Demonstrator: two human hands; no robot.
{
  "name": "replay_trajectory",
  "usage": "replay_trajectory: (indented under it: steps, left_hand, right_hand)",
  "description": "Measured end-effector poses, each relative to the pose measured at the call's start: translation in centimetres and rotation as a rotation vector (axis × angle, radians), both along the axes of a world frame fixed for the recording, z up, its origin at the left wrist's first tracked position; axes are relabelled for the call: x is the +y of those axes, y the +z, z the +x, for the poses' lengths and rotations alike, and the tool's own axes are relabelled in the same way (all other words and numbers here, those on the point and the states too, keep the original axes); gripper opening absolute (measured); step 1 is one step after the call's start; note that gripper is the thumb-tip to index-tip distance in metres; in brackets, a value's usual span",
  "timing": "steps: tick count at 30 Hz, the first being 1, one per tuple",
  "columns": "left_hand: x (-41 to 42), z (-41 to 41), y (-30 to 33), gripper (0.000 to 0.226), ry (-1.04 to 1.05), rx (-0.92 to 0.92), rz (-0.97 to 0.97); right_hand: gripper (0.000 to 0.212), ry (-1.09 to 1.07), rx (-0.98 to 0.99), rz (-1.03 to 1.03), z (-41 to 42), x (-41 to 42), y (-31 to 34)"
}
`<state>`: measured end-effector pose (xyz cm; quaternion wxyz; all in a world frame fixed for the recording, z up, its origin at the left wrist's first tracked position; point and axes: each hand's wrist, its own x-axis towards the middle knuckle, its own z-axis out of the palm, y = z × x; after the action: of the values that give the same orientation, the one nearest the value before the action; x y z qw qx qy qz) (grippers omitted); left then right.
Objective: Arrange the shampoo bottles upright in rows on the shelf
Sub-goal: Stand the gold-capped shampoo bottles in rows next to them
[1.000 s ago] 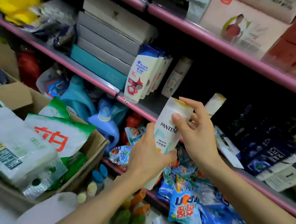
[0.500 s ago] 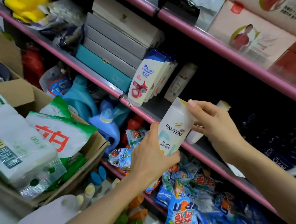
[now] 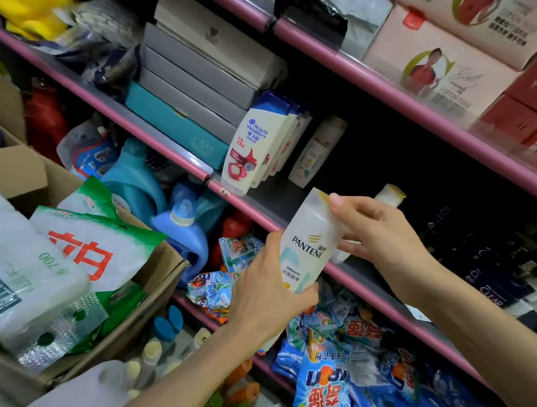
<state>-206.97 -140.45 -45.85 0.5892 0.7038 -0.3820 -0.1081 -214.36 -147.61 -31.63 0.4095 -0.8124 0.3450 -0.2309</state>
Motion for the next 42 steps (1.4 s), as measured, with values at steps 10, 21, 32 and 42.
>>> replay_trajectory:
  steps: [10,21,32,42]
  left_hand:
    - [-1.8,1.3,0.4,0.067,-0.002,0.01,0.0]
    - [-5.3,3.2,-0.5,0.077,-0.019,0.072,0.036]
    - [-8.4,3.2,-0.7,0.075,0.013,0.143,0.049]
    - [-18.2,8.8,2.6,0.089,0.111,-0.105,0.4]
  right_hand:
    - [0.037,0.012,-0.051,-0.027,1.6,-2.3,1.6]
    - [0.047,-0.13,-0.115,-0.544,7.0,-9.2,3.3]
    - [0.05,-0.082,0.516,-0.481,10.9,-17.4,5.9]
    - [0.073,0.183,0.669,-0.606,13.5,-21.0,5.6]
